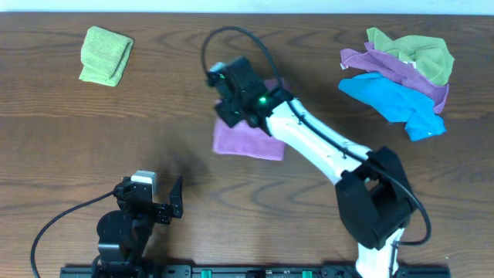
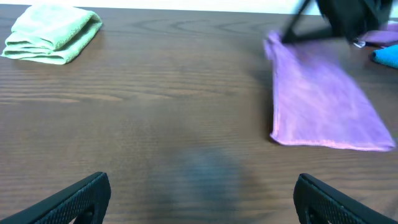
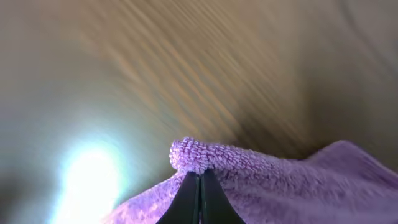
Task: Fold the cloth
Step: 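Lay the purple cloth flat at table center and release it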
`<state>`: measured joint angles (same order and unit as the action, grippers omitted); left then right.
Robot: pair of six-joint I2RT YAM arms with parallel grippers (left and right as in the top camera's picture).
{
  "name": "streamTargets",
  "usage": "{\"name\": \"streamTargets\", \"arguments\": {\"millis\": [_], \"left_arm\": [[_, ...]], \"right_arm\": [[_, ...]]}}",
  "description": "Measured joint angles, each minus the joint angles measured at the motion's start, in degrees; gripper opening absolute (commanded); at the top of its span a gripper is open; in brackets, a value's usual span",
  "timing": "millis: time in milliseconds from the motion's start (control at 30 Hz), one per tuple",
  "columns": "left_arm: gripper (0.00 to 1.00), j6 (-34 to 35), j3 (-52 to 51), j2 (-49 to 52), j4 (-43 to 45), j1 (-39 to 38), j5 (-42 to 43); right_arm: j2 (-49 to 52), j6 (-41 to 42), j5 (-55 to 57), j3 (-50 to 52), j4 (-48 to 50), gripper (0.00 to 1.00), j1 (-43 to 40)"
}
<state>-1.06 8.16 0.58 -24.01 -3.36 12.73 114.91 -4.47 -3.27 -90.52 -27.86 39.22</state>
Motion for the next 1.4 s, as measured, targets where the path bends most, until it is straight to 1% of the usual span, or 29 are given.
{"name": "streamTargets", "arguments": {"millis": [33,67,100,133,267,400,500,533,567,600,733,800,933,967,1000,1033,1267,1400], "left_arm": [[0.95,0.0,0.0,0.0,0.0,0.0,0.0],[0.95,0.0,0.0,0.0,0.0,0.0,0.0],[0.95,0.0,0.0,0.0,0.0,0.0,0.0],[0.95,0.0,0.0,0.0,0.0,0.0,0.0],[0.95,0.0,0.0,0.0,0.0,0.0,0.0],[0.95,0.0,0.0,0.0,0.0,0.0,0.0],[0.95,0.0,0.0,0.0,0.0,0.0,0.0],[0.95,0.0,0.0,0.0,0.0,0.0,0.0],[0.95,0.0,0.0,0.0,0.0,0.0,0.0],[0.95,0.0,0.0,0.0,0.0,0.0,0.0],[0.95,0.0,0.0,0.0,0.0,0.0,0.0],[0.95,0.0,0.0,0.0,0.0,0.0,0.0],[0.95,0.0,0.0,0.0,0.0,0.0,0.0],[0.95,0.0,0.0,0.0,0.0,0.0,0.0],[0.95,0.0,0.0,0.0,0.0,0.0,0.0],[0.96,0.0,0.0,0.0,0.0,0.0,0.0],[0.95,0.0,0.0,0.0,0.0,0.0,0.0],[0.95,0.0,0.0,0.0,0.0,0.0,0.0]], "right_arm": [[0.0,-0.8,-1.8,-1.3,0.1,0.57,1.1],[0.0,-1.9,-3.1,-2.2,0.1,0.77,2.0],[0.0,-3.0,-4.1,-2.7,0.0,0.91,3.0],[0.0,-3.7,-4.7,-2.8,-0.4,0.99,3.7],[0.0,-4.9,-5.8,-2.8,-6.4,0.98,3.3],[0.0,-3.9,-5.7,-2.8,-13.3,0.89,-1.3],[0.0,-2.6,-6.4,-2.8,-16.9,0.79,-6.6],[0.0,-2.5,-6.8,-2.7,-17.1,0.79,-7.9],[0.0,-2.5,-7.1,-2.6,-16.8,0.84,-8.8],[0.0,-2.6,-7.3,-2.2,-15.9,0.84,-9.1],[0.2,-2.7,-7.5,0.4,-13.0,0.82,-8.3],[1.0,-2.6,-7.5,1.6,-13.0,0.79,-7.9],[3.9,-1.8,-10.2,2.6,-13.1,0.66,-7.7],[4.3,-1.9,-11.8,2.9,-13.2,0.67,-7.6],[4.4,-2.1,-13.9,3.0,-13.2,0.72,-6.6],[4.4,-2.5,-14.3,3.0,-13.2,0.73,-5.4],[4.4,-4.8,-11.1,3.0,-11.3,0.77,6.5],[4.4,-5.0,-8.0,3.0,-10.4,0.77,8.1]]}}
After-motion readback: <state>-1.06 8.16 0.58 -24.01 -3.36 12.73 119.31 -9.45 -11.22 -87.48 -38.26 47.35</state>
